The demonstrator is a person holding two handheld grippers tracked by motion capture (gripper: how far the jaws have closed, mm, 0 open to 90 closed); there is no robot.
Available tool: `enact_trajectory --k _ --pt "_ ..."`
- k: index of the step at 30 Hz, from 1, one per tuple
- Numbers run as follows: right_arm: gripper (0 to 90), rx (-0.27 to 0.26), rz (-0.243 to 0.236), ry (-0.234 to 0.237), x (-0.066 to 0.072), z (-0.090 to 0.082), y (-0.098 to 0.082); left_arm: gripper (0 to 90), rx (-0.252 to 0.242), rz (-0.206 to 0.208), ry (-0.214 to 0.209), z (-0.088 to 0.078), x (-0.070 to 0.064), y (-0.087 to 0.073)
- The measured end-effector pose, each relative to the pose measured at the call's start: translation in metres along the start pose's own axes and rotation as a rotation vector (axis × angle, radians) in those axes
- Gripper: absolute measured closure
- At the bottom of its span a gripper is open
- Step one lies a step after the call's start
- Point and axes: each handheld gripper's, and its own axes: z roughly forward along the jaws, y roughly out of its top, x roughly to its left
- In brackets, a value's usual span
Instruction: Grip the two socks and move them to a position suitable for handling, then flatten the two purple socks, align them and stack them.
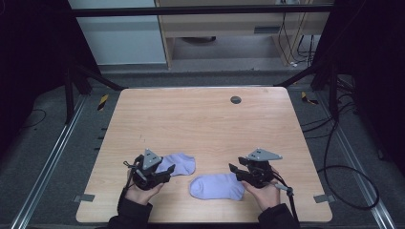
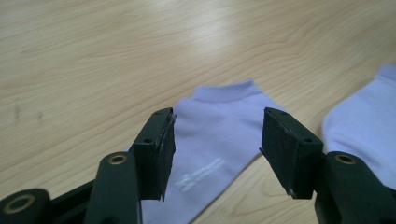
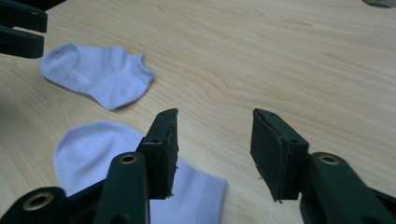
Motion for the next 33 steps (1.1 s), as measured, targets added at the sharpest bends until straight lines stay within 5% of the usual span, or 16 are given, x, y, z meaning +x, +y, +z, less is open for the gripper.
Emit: enact_trajectory --k 11,20,33 --pt "41.5 -0.008 -0.003 0.031 0.035 0.041 0.026 42.0 0.008 -0.069 0.083 -0.013 0.045 -0.021" --pt "44.3 0.036 -0.008 0.044 0.053 0.08 0.035 45.4 0.027 -0.109 0.123 -0.012 0.067 -0.032" --pt "52.8 0.085 -0.016 0.043 0.066 0.118 0.037 53.0 0.074 -0.097 0.12 -0.001 0.07 -0.038"
